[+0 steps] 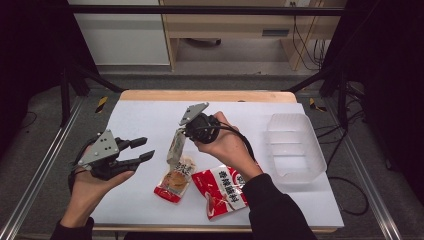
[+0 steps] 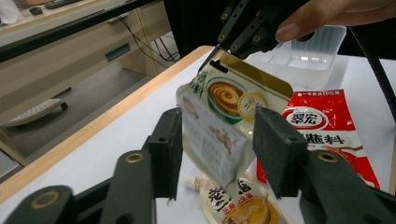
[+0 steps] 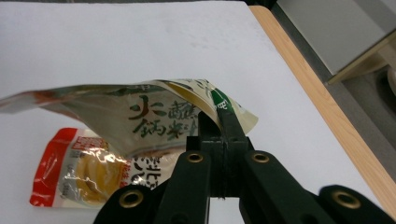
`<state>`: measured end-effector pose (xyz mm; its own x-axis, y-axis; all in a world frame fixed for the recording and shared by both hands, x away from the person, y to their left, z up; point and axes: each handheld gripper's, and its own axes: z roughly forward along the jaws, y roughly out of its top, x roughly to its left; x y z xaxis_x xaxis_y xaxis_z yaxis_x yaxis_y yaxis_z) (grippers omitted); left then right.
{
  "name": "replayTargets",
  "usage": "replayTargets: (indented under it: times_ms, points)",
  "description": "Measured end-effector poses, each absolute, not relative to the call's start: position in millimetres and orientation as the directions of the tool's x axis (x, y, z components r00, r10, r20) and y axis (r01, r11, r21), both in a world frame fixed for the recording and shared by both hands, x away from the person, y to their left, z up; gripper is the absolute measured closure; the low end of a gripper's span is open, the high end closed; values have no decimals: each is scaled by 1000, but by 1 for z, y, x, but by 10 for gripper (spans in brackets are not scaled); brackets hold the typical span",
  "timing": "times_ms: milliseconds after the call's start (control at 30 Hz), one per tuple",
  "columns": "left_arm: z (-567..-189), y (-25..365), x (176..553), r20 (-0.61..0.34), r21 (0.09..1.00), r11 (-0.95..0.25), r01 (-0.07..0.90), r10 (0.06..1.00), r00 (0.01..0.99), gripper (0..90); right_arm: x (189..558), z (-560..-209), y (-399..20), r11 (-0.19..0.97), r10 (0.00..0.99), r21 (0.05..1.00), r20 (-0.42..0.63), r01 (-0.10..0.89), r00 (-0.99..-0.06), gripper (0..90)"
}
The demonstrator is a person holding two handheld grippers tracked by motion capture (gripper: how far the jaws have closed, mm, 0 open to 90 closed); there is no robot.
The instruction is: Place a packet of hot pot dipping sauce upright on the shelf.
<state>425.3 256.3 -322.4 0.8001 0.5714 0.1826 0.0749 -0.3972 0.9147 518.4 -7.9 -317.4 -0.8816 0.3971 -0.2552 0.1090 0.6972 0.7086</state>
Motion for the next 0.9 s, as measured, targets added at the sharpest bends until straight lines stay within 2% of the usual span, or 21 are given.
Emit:
replayTargets:
  times_ms: [200, 367, 600, 900]
  points:
    - [-338, 268, 428, 187, 907, -403, 126, 651, 736, 359, 523, -310, -25, 695, 432, 707, -262, 134, -863, 900]
    - [-360, 287, 431, 187, 900, -398, 178, 721, 667, 259, 526, -296, -42, 711, 457, 688, -294, 146, -839, 900]
    - [-400, 313, 431, 159, 883, -370, 288, 815, 558, 173, 531, -282, -64, 720, 500, 670, -318, 183, -806, 900]
    - [-423, 319, 435, 205, 845, -413, 340, 837, 507, 121, 534, -269, -109, 701, 578, 669, -328, 249, -747, 900]
